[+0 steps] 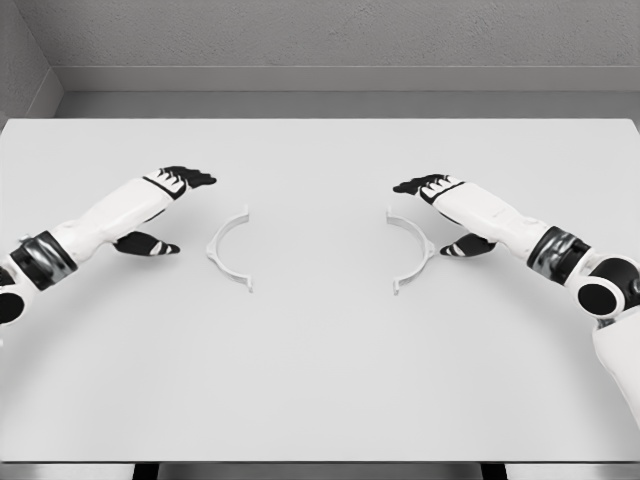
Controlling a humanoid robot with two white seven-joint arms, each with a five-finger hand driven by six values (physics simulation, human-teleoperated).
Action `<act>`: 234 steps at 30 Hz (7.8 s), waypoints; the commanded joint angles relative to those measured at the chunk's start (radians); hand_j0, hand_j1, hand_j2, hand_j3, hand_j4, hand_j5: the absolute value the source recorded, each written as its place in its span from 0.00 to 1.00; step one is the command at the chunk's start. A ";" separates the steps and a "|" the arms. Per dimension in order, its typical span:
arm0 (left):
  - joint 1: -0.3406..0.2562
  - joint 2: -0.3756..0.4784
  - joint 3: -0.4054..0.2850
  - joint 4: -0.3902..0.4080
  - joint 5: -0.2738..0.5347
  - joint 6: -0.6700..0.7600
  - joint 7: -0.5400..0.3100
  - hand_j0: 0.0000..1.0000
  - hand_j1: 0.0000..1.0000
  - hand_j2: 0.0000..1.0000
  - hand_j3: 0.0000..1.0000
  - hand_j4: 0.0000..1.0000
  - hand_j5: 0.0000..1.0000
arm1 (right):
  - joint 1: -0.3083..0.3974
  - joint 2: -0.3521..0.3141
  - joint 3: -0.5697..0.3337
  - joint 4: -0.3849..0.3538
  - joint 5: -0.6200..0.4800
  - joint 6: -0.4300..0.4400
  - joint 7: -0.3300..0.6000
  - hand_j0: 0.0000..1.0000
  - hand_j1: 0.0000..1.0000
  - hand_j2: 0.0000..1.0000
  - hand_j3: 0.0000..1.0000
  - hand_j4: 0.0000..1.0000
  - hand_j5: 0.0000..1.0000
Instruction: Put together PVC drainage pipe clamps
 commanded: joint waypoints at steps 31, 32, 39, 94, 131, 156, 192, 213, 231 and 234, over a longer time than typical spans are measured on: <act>-0.060 -0.093 -0.038 0.092 -0.029 0.000 0.001 1.00 1.00 1.00 1.00 1.00 1.00 | -0.060 0.062 0.065 0.048 -0.002 0.057 -0.002 1.00 1.00 1.00 1.00 1.00 1.00; -0.060 -0.095 -0.038 0.092 -0.029 0.000 0.001 1.00 1.00 1.00 1.00 1.00 1.00 | -0.061 0.065 0.065 0.049 -0.002 0.057 -0.002 1.00 1.00 1.00 1.00 1.00 1.00; -0.060 -0.107 -0.038 0.089 -0.028 0.000 0.001 1.00 1.00 1.00 1.00 1.00 1.00 | -0.074 0.081 0.089 0.049 -0.001 0.070 -0.002 1.00 1.00 1.00 1.00 1.00 1.00; -0.031 -0.240 -0.038 0.023 -0.077 0.000 -0.001 1.00 1.00 1.00 1.00 1.00 1.00 | -0.258 0.257 0.165 0.273 0.056 0.100 -0.004 1.00 1.00 1.00 1.00 1.00 1.00; -0.057 -0.240 -0.041 0.078 -0.087 0.000 -0.001 1.00 1.00 1.00 1.00 1.00 1.00 | 0.256 -0.179 -0.417 -0.331 -0.532 -0.058 0.192 1.00 1.00 1.00 1.00 1.00 1.00; -0.060 -0.299 -0.039 0.086 -0.115 0.000 -0.001 1.00 1.00 1.00 1.00 1.00 1.00 | 0.256 -0.179 -0.415 -0.316 -0.532 -0.058 0.192 1.00 1.00 1.00 1.00 1.00 1.00; -0.061 -0.351 -0.028 0.089 -0.127 0.000 -0.001 1.00 1.00 1.00 1.00 1.00 1.00 | 0.256 -0.179 -0.415 -0.316 -0.532 -0.058 0.192 1.00 1.00 1.00 1.00 1.00 1.00; -0.114 -0.124 0.013 0.089 -0.060 0.000 0.002 1.00 1.00 1.00 1.00 1.00 1.00 | -0.071 0.079 -0.070 -0.141 -0.412 -0.058 0.192 1.00 1.00 1.00 1.00 1.00 1.00; -0.124 -0.001 0.019 0.089 -0.060 0.000 0.002 1.00 1.00 1.00 1.00 1.00 1.00 | -0.147 0.159 -0.046 0.075 -0.288 -0.058 0.192 1.00 1.00 1.00 1.00 1.00 1.00; -0.124 0.017 0.019 0.089 -0.060 0.000 0.002 1.00 1.00 1.00 1.00 1.00 1.00 | -0.150 0.160 -0.043 0.080 -0.257 -0.058 0.192 1.00 1.00 1.00 1.00 1.00 1.00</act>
